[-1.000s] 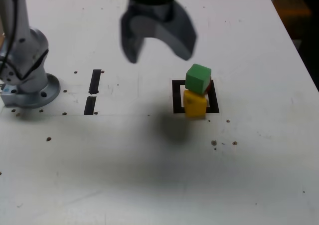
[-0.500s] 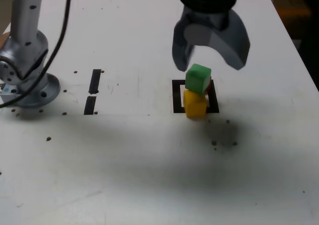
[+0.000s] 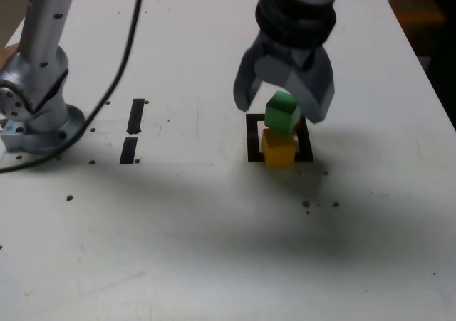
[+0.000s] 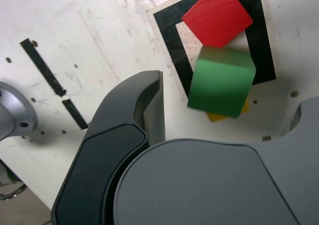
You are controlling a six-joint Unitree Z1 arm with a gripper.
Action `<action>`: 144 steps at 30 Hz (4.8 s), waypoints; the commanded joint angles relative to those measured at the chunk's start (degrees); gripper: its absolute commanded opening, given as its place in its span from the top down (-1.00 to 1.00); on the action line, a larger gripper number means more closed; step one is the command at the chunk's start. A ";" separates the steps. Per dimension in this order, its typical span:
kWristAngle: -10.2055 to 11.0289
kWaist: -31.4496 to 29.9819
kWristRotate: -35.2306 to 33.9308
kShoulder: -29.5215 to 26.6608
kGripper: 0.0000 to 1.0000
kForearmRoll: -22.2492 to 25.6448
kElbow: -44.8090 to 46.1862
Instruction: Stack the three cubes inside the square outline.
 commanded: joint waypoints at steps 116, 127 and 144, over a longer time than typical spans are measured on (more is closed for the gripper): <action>-1.65 -0.77 -19.89 -3.26 -0.95 -10.22 10.37; 1.73 2.72 -19.36 -1.28 -0.96 -9.19 9.53; 1.45 7.16 -16.59 3.00 -0.38 -10.22 7.95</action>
